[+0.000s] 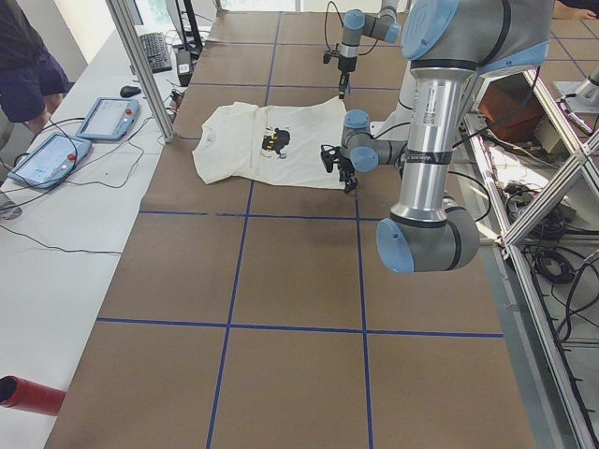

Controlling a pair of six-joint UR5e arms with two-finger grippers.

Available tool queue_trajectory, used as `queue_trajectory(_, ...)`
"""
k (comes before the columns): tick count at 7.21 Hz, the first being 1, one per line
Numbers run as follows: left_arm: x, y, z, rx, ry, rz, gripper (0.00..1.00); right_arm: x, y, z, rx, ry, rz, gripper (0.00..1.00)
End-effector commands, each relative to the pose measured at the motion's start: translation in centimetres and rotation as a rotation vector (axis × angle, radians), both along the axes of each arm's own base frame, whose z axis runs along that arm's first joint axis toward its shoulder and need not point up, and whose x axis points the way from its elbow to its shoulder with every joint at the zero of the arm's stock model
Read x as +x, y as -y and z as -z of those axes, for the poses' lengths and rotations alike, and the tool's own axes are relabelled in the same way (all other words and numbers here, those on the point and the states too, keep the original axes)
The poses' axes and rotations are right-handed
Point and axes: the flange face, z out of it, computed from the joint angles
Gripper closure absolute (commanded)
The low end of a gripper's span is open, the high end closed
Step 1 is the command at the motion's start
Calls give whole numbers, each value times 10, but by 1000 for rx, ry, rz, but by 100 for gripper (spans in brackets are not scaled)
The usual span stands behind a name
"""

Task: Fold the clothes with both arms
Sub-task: 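Grasp the hem corners nearest the robot with both grippers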

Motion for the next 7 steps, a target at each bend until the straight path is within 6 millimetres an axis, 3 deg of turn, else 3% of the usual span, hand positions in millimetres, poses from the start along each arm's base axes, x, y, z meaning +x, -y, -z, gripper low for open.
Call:
queue_trajectory(1,0,0,1,0,-1,0,63,0,0,0,0,0,0,100)
queue_trajectory(6,1,-4,4,0,-1,-8,79,1,0,1,-1,1,0,100)
queue_trajectory(7,1,-6,4,1,-2,-11,88,1,0,0,-2,0,-1,100)
